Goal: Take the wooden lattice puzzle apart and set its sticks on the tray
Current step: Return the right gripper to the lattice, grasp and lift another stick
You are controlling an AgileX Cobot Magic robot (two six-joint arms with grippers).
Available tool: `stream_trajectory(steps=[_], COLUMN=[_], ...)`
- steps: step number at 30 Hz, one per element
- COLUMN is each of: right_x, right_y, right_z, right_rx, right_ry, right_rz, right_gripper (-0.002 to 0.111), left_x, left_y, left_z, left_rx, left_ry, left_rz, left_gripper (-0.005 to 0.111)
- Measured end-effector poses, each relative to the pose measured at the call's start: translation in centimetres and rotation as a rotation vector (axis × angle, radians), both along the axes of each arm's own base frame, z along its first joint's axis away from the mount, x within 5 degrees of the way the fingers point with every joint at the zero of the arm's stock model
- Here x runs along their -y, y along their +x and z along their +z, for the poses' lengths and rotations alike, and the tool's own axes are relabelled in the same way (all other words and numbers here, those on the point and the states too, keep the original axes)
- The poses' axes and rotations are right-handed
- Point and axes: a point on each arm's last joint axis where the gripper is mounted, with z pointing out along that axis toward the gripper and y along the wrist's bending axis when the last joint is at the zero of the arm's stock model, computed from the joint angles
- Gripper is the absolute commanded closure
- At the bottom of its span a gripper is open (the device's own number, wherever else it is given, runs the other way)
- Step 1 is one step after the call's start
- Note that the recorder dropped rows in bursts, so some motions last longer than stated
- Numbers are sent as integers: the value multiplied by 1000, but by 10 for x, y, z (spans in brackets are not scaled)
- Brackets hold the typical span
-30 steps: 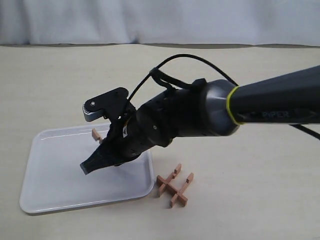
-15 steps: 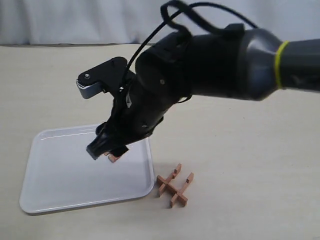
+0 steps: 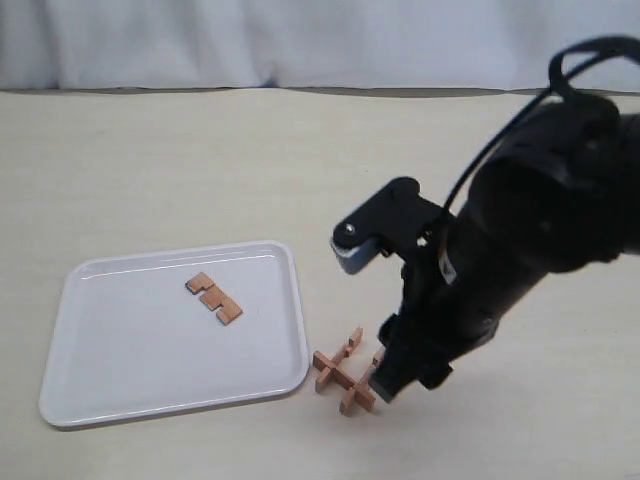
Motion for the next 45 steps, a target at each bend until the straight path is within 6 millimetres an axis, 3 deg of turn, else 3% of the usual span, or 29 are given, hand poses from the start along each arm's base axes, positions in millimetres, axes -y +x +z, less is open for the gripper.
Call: stream_trajectory(steps=[4,7,12,20,27,35,45], right_x=[7,5,-2,-9,-13,-16,-19], right_y=[-14,-17,-13,-5,-2,2,4], right_z=[-23,-28,-29,-57,-61,-75,-76], right_rx=[-38,-47,-6,-55,-45,-61,-43], right_ry=[-8,25,100,105,143,145,176], right_rz=[42,51,59,38,18,11,22], right_gripper=[50,50,50,52,65,65,65], left_x=[0,0,0,0,0,0,0], left_y=[0,0,0,0,0,0,0], left_z=[0,0,0,0,0,0,0], left_rx=[0,0,0,0,0,0,0], left_ry=[0,0,0,0,0,0,0], left_rz=[0,0,0,0,0,0,0], left_gripper=[107,107,107,107,107,107,107])
